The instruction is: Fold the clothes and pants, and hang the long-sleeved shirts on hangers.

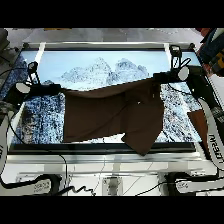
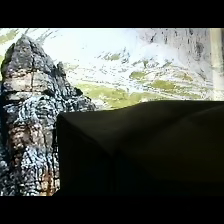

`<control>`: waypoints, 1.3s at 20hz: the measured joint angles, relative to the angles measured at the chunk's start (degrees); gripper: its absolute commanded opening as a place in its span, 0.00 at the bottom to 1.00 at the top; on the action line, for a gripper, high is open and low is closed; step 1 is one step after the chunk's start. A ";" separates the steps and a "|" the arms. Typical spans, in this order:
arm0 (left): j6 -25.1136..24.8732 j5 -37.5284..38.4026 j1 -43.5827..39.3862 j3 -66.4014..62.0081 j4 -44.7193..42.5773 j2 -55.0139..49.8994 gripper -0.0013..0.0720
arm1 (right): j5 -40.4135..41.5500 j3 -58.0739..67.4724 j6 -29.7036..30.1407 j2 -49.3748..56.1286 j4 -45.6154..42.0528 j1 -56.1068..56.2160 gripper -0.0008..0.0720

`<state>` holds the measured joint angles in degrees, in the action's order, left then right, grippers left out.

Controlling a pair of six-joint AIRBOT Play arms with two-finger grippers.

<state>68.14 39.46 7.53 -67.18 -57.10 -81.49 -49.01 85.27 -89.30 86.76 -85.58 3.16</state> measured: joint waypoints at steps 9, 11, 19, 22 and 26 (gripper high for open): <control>0.00 1.42 -0.04 0.00 0.11 -1.03 0.02 | -0.61 0.00 -0.07 0.55 -1.38 0.00 0.03; 0.00 1.66 -0.04 0.00 0.13 -1.05 0.02 | -0.70 0.00 -0.07 0.55 -1.44 0.00 0.03; 0.00 4.55 -0.04 0.00 -0.07 -1.05 0.02 | -3.37 0.00 0.00 0.55 -2.16 0.00 0.02; 0.02 8.37 -0.17 0.00 -2.12 -1.05 0.02 | -7.28 0.00 1.36 0.59 -3.63 -0.02 0.02; 0.02 14.08 -0.46 0.00 -5.20 -1.05 0.02 | -13.53 -0.90 3.17 0.83 -4.46 -0.02 0.02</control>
<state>68.16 53.54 7.07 -67.18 -62.30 -82.54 -62.54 84.38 -86.13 87.59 -90.04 3.14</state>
